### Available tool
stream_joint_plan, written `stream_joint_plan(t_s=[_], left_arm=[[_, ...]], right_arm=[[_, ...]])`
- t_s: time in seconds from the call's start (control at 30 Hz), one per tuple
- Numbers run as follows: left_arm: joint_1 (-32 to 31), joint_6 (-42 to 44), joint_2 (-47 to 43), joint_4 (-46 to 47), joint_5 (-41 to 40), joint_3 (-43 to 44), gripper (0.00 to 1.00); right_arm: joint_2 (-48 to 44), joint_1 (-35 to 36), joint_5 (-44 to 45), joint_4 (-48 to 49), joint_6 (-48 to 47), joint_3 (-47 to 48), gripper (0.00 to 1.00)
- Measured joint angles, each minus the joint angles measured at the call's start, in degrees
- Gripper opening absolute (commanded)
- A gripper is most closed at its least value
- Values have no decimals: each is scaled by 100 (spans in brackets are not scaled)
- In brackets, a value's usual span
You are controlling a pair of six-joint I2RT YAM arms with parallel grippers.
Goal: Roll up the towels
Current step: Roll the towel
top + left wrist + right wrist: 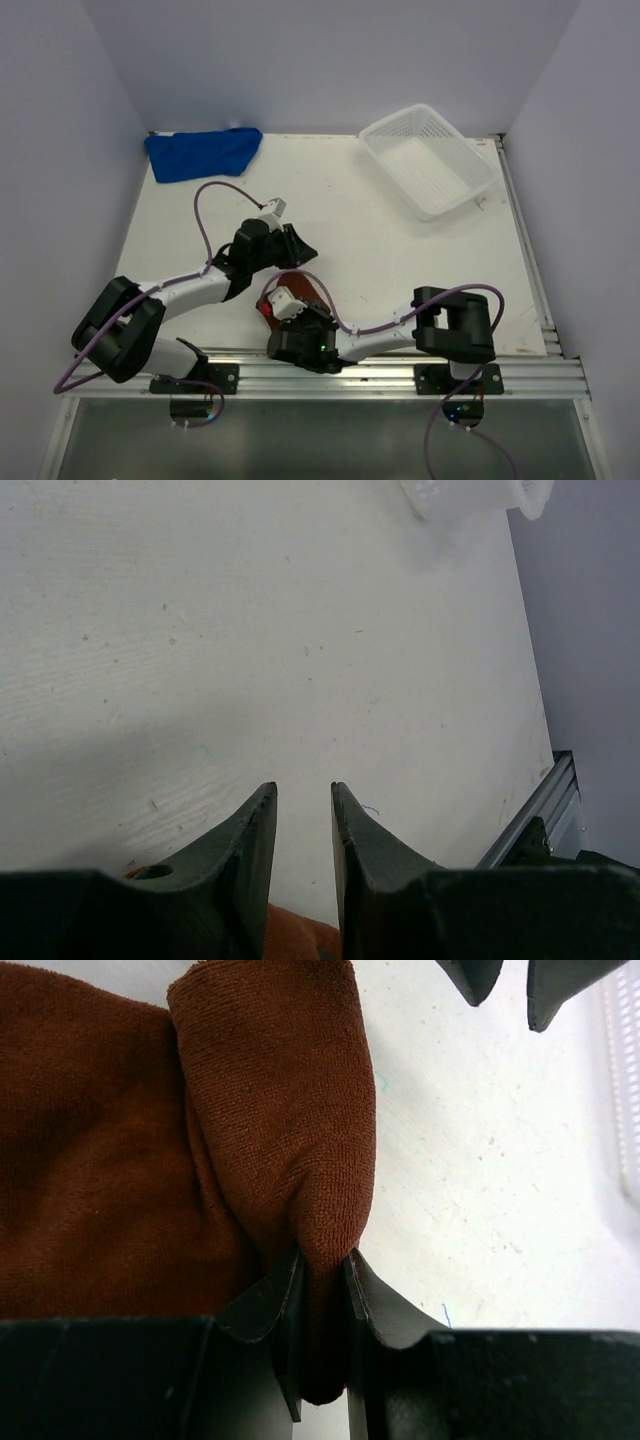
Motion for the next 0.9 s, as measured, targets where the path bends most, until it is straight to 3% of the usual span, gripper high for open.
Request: stream_joint_plan(t_s=[0.23, 0.47, 0.9], left_arm=[[-136, -107, -63, 35, 20, -107, 31], [-225, -210, -238, 63, 17, -769, 31], [-221, -258, -389, 361, -118, -1318, 30]], right_arm=[[581, 361, 621, -426, -144, 533, 8], [898, 557, 890, -846, -201, 914, 12], [623, 627, 667, -1064, -9, 780, 56]])
